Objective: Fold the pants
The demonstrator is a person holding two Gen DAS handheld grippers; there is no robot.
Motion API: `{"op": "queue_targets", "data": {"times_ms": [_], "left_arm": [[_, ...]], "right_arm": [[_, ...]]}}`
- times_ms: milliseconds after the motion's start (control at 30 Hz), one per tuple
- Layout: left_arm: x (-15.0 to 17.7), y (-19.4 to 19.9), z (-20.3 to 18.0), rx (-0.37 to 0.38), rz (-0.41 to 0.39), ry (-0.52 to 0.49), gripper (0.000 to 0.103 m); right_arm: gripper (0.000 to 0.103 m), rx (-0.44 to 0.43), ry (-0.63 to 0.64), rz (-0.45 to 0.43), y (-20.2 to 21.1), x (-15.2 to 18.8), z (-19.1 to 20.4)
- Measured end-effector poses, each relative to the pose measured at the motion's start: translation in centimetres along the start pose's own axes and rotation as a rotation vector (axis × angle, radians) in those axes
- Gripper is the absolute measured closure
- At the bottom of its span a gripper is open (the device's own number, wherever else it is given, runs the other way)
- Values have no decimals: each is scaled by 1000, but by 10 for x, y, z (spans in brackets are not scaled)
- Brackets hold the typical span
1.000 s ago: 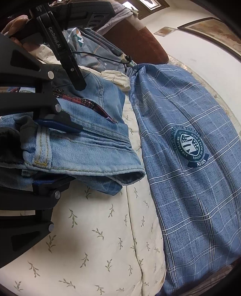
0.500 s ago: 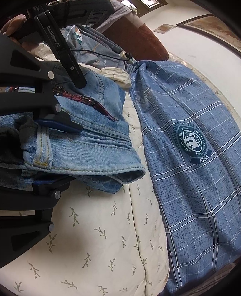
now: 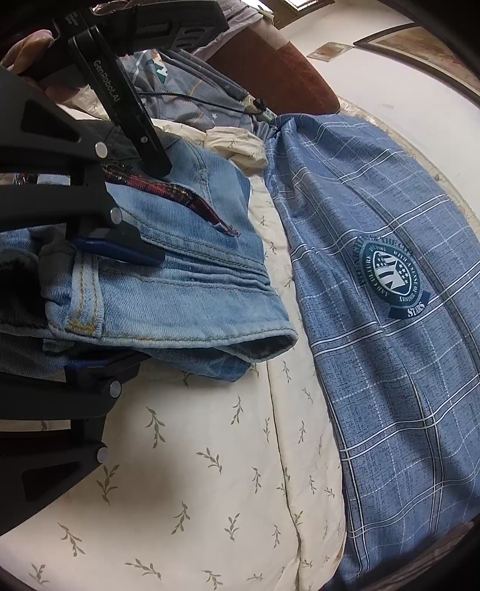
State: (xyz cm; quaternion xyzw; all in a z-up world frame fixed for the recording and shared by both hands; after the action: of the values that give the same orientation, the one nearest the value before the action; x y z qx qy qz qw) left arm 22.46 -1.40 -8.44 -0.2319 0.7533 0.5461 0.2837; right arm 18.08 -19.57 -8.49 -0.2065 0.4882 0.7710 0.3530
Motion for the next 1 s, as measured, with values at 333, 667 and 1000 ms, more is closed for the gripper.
{"op": "queue_targets", "data": {"times_ms": [333,667,1000], "left_arm": [[3,-6,1,-17,18,3,51],[5,-11,3,-41,43,6,46],[10,-17,7,-50,69,23,42]], "right_arm": [[59,6,-12,15,-3,3,-3],[56,14,-20,31,-5,6,-6],[53,24,-26,49,-9,9,-9]]}}
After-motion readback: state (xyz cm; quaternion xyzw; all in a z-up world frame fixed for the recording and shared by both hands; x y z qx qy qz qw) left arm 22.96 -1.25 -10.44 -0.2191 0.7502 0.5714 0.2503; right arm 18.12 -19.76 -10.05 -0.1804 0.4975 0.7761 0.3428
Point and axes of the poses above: each gripper's, at about its wrist camera, not at the fingertips, and y roughly against the way its jaws point, z to its left, x to its underside, the point moved 6 cm from there along -y, roughly the way its jaws point, and after that the axes turned 6 degrees about -z, right-handed, at the moved point
